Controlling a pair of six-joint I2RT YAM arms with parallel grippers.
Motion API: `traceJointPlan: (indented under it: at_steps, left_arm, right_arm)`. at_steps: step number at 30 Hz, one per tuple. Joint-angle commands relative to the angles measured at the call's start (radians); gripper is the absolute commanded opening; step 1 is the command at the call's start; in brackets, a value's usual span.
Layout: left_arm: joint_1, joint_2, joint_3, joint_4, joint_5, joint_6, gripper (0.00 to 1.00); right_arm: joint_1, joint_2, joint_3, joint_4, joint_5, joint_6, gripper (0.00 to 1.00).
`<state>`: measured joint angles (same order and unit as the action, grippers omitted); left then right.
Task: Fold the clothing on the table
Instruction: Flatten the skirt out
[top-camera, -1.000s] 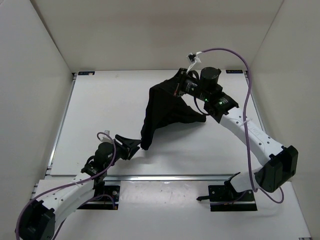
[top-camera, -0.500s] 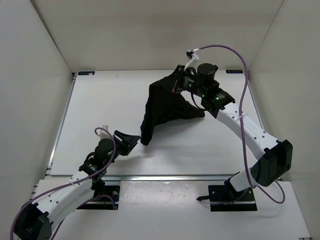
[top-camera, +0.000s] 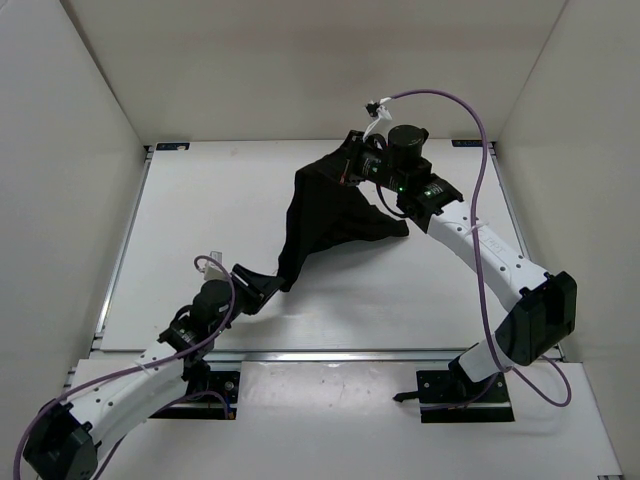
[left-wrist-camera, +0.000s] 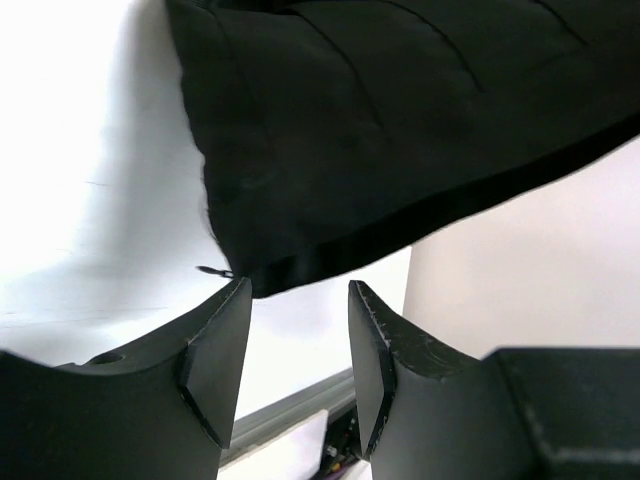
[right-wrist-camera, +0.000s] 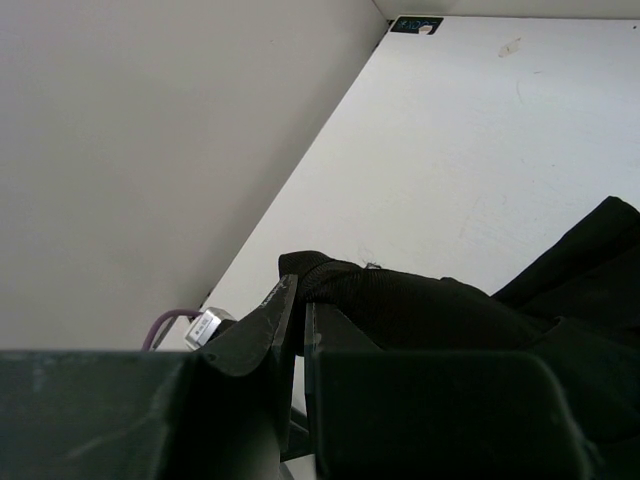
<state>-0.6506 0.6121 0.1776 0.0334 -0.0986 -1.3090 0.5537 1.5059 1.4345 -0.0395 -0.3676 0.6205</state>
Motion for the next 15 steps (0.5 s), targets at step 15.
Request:
traceJointPlan:
  at_steps: [15]
  left_arm:
    - [-0.017, 0.146, -0.024, 0.043, -0.056, 0.013, 0.5]
  right_arm:
    - [-0.02, -0.015, 0.038, 0.084, -0.03, -0.007, 0.0]
